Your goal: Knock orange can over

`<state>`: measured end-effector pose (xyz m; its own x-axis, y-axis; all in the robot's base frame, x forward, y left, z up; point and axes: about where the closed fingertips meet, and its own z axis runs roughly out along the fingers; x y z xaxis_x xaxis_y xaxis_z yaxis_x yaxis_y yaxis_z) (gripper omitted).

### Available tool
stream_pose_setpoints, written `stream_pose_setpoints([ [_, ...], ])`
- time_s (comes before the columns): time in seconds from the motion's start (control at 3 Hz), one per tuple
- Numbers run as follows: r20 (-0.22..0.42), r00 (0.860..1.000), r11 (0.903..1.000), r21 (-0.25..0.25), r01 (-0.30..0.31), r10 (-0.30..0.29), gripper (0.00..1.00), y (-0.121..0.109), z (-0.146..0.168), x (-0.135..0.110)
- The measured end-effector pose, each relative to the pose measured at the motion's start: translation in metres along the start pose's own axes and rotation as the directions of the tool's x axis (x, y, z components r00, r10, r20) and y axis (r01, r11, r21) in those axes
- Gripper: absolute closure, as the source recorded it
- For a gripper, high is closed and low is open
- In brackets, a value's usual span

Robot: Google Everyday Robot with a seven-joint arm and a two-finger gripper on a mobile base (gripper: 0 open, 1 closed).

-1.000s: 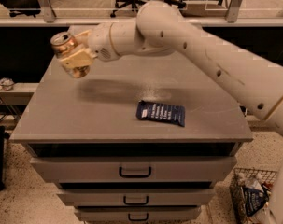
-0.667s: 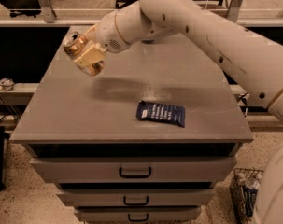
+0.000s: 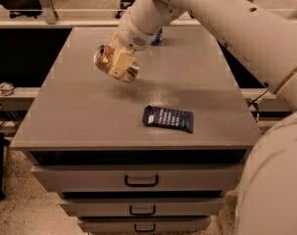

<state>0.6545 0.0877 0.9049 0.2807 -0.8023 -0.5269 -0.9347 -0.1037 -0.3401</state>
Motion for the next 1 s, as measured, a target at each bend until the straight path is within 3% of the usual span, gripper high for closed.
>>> stream_pose_setpoints([
  [0.33,-0.141,0.989,0.9977,-0.054,0.040,-0.047,0.88,0.006,-0.002,0.023],
  [0.67,-0.236,0.967,0.9916,-0.106,0.073,-0.096,0.64,0.014,0.001,0.037],
  [1.0,-0.272,0.952,0.9829,-0.152,0.104,-0.143,0.41,0.023,0.007,0.040],
])
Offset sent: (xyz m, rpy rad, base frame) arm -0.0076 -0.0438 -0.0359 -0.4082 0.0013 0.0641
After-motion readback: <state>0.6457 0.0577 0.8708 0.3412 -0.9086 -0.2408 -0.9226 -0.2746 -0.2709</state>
